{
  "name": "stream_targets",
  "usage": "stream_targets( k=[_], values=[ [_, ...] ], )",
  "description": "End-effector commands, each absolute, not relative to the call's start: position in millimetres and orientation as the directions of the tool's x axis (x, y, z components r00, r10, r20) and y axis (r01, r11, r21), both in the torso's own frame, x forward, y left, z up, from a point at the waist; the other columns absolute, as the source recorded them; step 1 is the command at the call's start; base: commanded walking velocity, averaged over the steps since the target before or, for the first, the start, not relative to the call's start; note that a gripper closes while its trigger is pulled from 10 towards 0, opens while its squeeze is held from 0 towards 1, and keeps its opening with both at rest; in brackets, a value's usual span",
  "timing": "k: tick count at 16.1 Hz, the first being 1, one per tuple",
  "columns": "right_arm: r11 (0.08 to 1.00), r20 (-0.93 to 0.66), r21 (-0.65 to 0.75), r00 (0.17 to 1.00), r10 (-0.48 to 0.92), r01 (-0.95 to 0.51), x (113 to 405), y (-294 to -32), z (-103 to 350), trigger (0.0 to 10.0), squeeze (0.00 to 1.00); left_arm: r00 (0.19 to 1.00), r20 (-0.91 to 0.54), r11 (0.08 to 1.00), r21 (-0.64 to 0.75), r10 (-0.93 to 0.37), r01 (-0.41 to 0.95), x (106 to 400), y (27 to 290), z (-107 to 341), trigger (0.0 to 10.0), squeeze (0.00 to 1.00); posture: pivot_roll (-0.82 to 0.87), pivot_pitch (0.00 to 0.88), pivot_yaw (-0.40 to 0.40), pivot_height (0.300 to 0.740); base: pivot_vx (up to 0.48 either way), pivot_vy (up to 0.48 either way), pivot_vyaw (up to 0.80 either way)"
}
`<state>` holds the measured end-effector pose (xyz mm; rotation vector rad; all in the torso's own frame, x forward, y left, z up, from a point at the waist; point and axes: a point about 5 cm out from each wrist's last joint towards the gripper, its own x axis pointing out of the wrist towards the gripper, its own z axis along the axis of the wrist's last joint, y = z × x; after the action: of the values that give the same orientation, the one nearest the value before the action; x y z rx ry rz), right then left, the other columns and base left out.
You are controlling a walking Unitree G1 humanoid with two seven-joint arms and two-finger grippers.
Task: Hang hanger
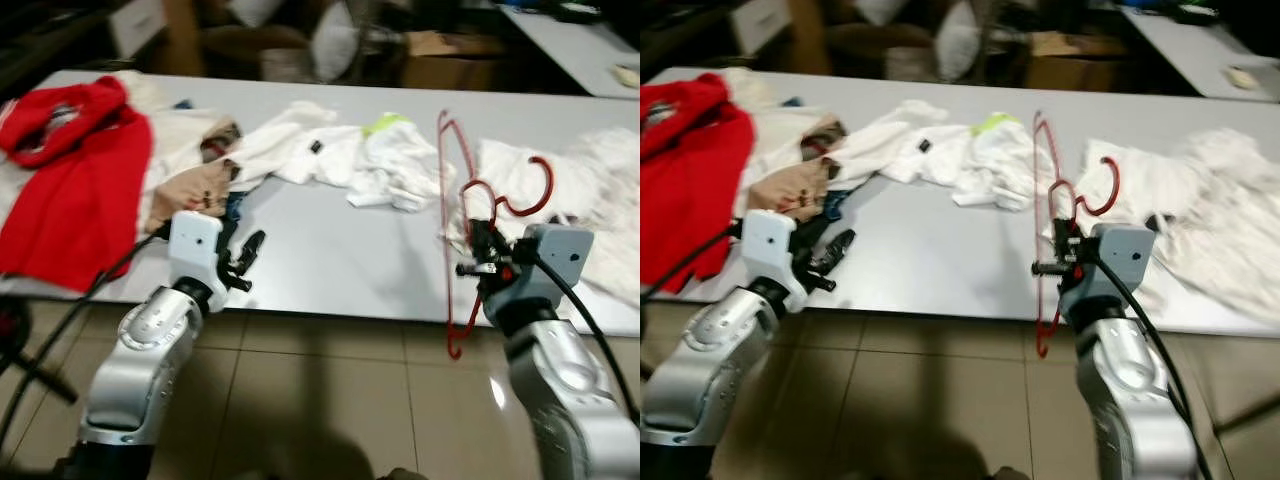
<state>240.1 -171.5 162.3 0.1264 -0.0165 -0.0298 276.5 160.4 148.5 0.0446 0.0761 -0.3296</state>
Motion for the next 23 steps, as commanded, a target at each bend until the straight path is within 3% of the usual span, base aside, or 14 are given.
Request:
stream_targets(
  k=[1, 2, 4, 6, 9, 14, 15, 16, 17, 23],
  values=[
    [0.987, -0.007, 0.136, 0.996, -0.09, 0.09, 240, -180, 160, 10.0, 0.0, 0.934, -0.045, 0.934, 0.031, -0.354, 0.355, 279, 153, 159, 10.0, 0.0, -0.11, 0.023, -0.01, 0.74, 0.0, 0.424, -0.8],
    [0.978, -0.011, 0.209, 1.0, -0.025, 0.026, 239, -174, 158, 10.0, 0.0, 0.938, -0.04, 0.938, 0.045, -0.343, 0.345, 282, 158, 160, 10.0, 0.0, -0.12, 0.0, 0.0, 0.74, 0.0, 0.428, -0.78],
    [0.973, -0.014, 0.212, 0.996, -0.089, 0.09, 238, -180, 155, 10.0, 0.0, 0.935, -0.025, 0.935, 0.026, -0.354, 0.354, 285, 156, 160, 10.0, 0.0, -0.12, 0.0, 0.005, 0.74, 0.0, 0.428, -0.65],
    [0.983, 0.014, 0.182, 0.999, -0.035, 0.032, 238, -179, 158, 10.0, 0.0, 0.928, -0.009, 0.927, 0.031, -0.373, 0.374, 287, 148, 162, 10.0, 0.0, -0.14, 0.0, 0.02, 0.74, 0.0, 0.0, -0.21],
    [0.984, -0.004, 0.171, 0.998, -0.056, 0.056, 236, -185, 156, 10.0, 0.0, 0.92, 0.011, 0.919, -0.019, -0.393, 0.393, 289, 139, 161, 10.0, 0.0, -0.15, 0.0, 0.025, 0.74, 0.0, 0.0, -0.28],
    [0.98, -0.001, 0.197, 1.0, -0.003, 0.003, 240, -175, 156, 10.0, 0.0, 0.923, -0.01, 0.923, -0.009, -0.384, 0.384, 290, 145, 155, 10.0, 0.02, -0.14, 0.0, 0.022, 0.74, 0.068, 0.0, 0.0],
    [0.983, 0.001, 0.184, 1.0, -0.002, 0.001, 240, -173, 156, 10.0, 0.0, 0.921, -0.018, 0.921, -0.005, -0.389, 0.389, 290, 145, 153, 10.0, 0.23, -0.14, 0.0, 0.022, 0.74, 0.356, 0.0, 0.0],
    [0.988, -0.002, 0.156, 1.0, -0.016, 0.016, 241, -173, 155, 10.0, 0.0, 0.92, -0.019, 0.92, -0.02, -0.392, 0.392, 289, 145, 152, 10.0, 0.79, -0.14, 0.0, 0.022, 0.74, 0.42, 0.0, 0.0],
    [0.988, -0.009, 0.155, 1.0, -0.012, 0.013, 240, -173, 154, 10.0, 0.0, 0.917, -0.02, 0.917, -0.022, -0.398, 0.398, 289, 143, 151, 10.0, 1.0, -0.14, 0.0, 0.023, 0.74, 0.424, 0.0, 0.0],
    [0.985, -0.015, 0.172, 1.0, 0.004, -0.001, 236, -176, 154, 10.0, 0.0, 0.906, -0.02, 0.906, -0.018, -0.423, 0.422, 287, 138, 147, 10.0, 1.0, -0.16, 0.0, 0.024, 0.74, 0.421, 0.0, -0.27]
  ],
)
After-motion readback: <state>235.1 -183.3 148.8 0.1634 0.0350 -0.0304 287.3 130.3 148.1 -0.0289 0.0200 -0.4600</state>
